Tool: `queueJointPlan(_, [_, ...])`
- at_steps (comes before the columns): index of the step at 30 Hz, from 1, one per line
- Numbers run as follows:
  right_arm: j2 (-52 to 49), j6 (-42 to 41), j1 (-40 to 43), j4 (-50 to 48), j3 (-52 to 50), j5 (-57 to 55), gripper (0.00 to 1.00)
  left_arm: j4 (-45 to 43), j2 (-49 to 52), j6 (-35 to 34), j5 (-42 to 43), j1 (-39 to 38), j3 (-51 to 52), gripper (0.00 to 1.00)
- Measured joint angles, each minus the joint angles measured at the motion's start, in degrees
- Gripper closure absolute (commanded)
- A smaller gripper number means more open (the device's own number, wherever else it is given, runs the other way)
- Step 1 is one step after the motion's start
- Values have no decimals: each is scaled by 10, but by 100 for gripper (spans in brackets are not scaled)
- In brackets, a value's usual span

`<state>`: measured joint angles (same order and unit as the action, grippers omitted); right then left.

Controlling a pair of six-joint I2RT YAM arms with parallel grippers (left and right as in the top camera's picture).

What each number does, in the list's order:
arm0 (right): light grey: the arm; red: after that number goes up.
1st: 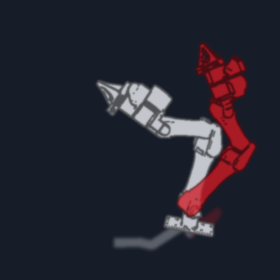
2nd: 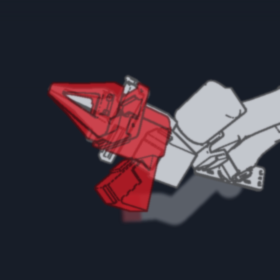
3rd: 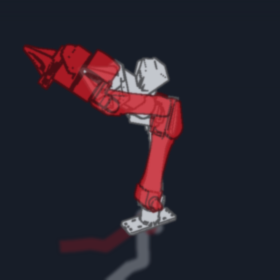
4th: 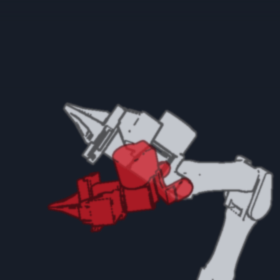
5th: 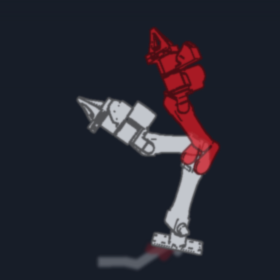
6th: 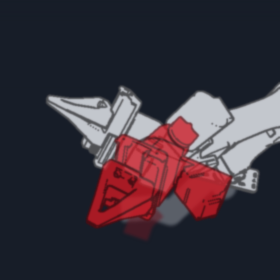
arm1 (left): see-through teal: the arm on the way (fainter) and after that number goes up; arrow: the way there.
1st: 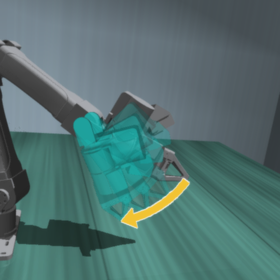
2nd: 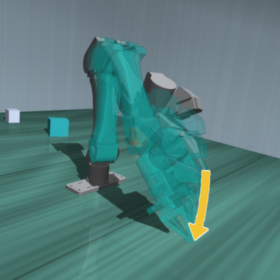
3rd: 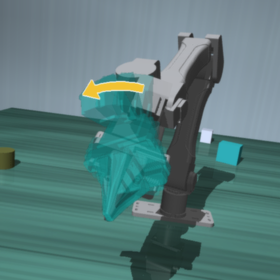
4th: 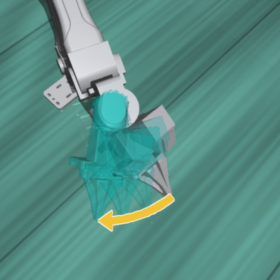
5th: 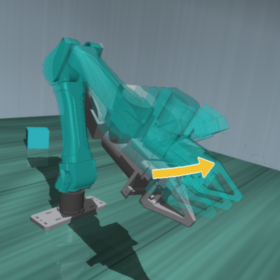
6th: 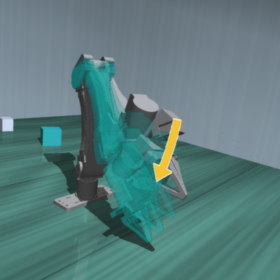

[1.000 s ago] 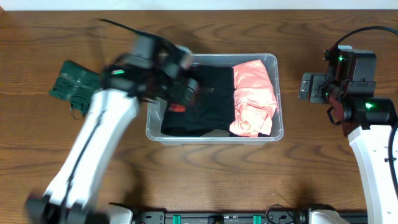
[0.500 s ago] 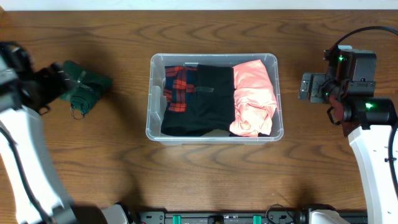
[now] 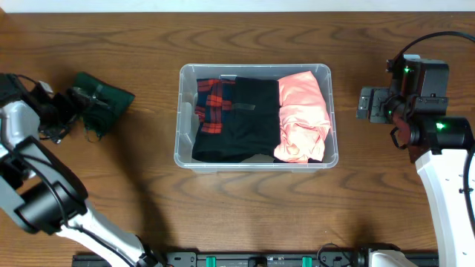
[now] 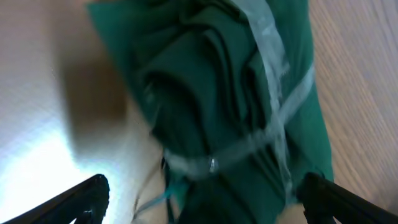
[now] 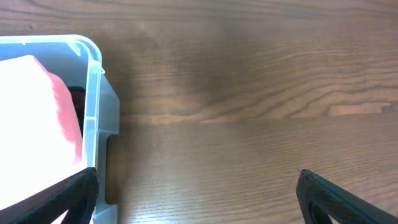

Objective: Pack container
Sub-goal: 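Move the left gripper to the green folded garment and grasp it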

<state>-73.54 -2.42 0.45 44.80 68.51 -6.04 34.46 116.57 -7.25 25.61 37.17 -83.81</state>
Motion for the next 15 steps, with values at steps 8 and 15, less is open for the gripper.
queueJointPlan(8, [0,0,0,2,0,11,1,-50,40,1,44,-10,1,12])
queueJointPlan(15, [0,0,0,7,0,14,1,-53,40,5,52,-28,1,60])
